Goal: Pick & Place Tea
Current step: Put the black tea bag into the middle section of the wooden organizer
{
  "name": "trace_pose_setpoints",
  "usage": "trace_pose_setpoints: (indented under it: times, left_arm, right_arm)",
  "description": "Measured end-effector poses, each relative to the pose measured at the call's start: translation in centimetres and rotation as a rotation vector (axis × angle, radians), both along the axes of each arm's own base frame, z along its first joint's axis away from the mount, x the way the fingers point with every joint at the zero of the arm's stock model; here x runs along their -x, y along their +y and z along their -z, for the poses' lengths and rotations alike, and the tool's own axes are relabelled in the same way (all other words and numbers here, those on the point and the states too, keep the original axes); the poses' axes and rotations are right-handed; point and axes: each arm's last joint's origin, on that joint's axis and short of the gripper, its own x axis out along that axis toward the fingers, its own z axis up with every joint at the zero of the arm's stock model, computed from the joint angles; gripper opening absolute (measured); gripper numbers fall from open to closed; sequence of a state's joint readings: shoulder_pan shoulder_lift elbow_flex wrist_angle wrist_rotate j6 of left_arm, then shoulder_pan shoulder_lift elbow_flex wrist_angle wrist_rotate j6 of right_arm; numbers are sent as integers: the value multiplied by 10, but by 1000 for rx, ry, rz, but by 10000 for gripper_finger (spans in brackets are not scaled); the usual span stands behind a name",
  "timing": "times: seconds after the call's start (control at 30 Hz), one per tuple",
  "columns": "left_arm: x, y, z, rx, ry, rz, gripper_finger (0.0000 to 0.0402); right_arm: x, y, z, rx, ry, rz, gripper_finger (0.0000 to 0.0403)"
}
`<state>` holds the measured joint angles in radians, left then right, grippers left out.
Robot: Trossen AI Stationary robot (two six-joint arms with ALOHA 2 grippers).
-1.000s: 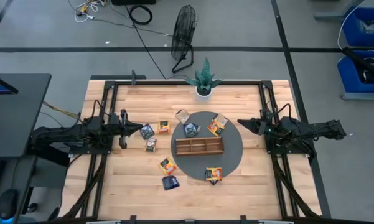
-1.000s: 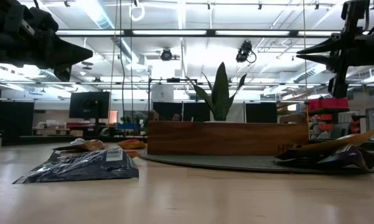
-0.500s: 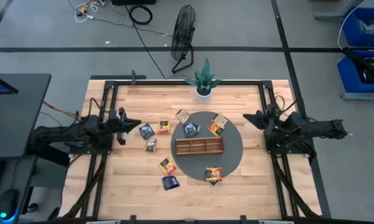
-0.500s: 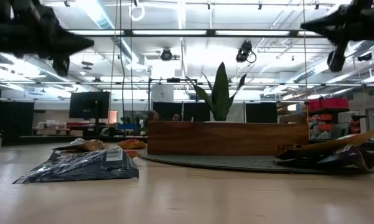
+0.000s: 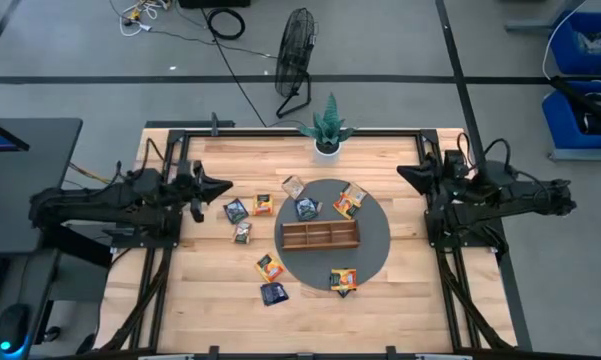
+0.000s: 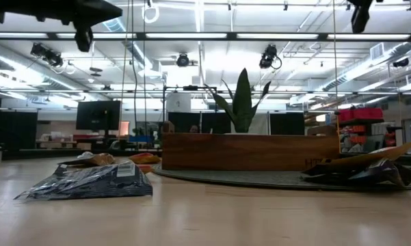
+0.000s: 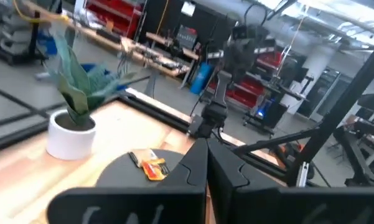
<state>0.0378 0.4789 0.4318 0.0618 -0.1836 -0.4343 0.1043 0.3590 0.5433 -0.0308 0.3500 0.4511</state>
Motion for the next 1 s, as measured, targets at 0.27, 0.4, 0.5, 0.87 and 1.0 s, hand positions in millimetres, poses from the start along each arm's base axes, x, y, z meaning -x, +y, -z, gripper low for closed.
trace_pose_setpoints:
  times: [0.27,0.4,0.5,0.87,1.0]
  left_arm:
    - [-31,10,4,105,275,-59,111]
    - [-34,22,7,213,529,-150,188]
    - [-35,29,13,276,734,-159,234]
    - [-53,58,67,580,1166,-243,313]
    - [-63,65,87,578,1275,-240,314]
  right_arm:
    - [-23,2,3,-4,108,-2,74]
    - [-33,4,13,-56,189,-6,92]
    - [-39,4,19,-83,241,-7,105]
    - [-58,7,33,-76,357,-25,138]
    - [-64,8,38,-86,387,-24,143]
